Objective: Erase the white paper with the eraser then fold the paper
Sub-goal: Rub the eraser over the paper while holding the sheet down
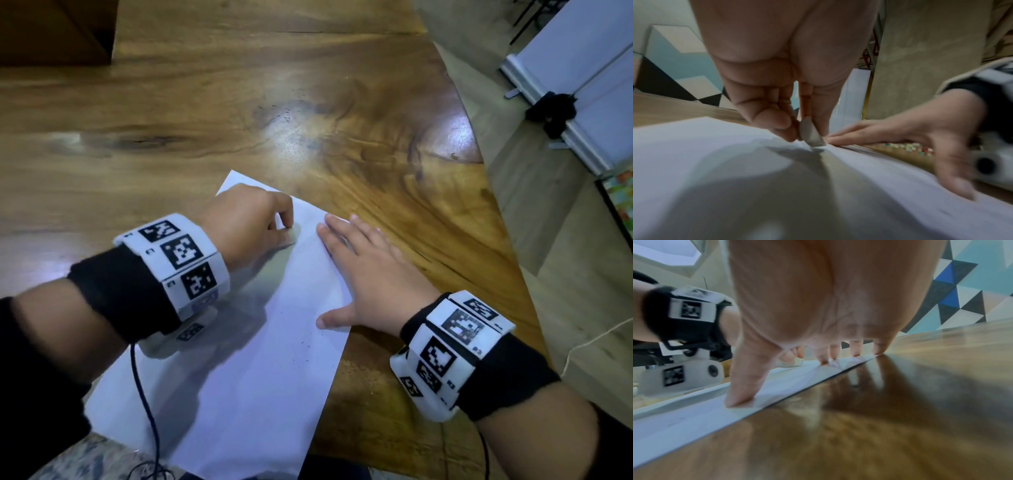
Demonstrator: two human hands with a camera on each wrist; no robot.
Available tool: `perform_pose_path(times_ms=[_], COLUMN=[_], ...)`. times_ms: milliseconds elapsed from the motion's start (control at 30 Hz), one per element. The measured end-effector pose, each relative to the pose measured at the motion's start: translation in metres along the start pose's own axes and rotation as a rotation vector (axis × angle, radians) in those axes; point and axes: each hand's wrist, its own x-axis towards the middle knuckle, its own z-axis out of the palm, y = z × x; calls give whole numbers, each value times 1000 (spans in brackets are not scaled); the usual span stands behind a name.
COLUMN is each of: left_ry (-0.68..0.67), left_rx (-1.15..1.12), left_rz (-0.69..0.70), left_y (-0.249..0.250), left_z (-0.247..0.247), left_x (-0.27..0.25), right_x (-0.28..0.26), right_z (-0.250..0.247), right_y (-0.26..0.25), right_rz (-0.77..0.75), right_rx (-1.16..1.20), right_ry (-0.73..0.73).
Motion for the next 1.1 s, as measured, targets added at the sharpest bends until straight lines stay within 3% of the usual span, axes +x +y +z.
perform_pose_path(times_ms=[267,467,667,900,1100], left_ry=[45,-120,98,-112,15], left_rx=[-47,51,-24,30,15], left_rz=[-14,160,14,215,125], left_y=[18,13,21,19,20], left_z=[8,17,3,22,6], left_x=[13,-15,22,-20,23], right_x=[4,5,4,5,5], right_z=[-1,0,1,2,0], right_y=[2,3,4,3,2], right_rz=[23,17,17,18,24], right_rx=[-47,-38,-33,-28,-35], right_ry=[-15,-9,2,-3,-16])
